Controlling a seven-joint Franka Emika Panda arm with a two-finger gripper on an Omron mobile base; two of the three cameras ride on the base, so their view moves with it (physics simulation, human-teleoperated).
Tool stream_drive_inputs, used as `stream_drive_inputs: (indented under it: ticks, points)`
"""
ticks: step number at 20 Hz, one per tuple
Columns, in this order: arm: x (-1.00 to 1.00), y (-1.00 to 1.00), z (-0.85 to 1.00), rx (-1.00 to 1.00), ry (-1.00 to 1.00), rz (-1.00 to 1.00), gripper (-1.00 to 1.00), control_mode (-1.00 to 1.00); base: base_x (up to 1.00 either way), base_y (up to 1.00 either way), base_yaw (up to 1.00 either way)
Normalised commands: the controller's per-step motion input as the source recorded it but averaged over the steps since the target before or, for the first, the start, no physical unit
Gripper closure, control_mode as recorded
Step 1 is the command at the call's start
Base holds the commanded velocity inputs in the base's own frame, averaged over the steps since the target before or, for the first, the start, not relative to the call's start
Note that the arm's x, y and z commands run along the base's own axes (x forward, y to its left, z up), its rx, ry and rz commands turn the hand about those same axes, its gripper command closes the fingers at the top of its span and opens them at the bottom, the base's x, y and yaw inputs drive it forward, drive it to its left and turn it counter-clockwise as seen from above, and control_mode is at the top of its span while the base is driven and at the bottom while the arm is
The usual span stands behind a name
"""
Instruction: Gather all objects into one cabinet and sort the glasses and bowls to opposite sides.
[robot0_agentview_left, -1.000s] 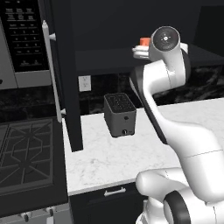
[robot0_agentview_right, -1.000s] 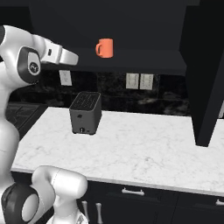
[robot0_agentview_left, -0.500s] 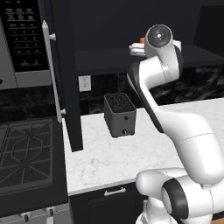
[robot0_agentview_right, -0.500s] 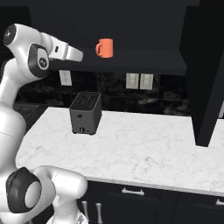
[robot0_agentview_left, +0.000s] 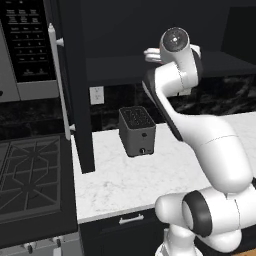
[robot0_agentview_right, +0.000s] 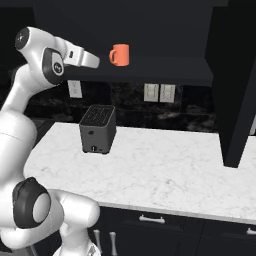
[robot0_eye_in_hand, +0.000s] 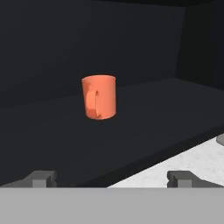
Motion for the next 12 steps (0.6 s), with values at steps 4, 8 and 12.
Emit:
stream_drive_inputs:
  ticks: [4, 8, 12]
  points:
    - [0.32, 0.00, -0.16, 0.00, 0.00, 0.00, -1.00, -1.00, 0.00, 0.00, 0.00]
    - [0.32, 0.00, -0.09, 0.00, 0.00, 0.00, -1.00, -1.00, 0.00, 0.00, 0.00]
    - [0.35, 0.00, -0.01, 0.00, 0.00, 0.00, -1.00, -1.00, 0.00, 0.00, 0.00]
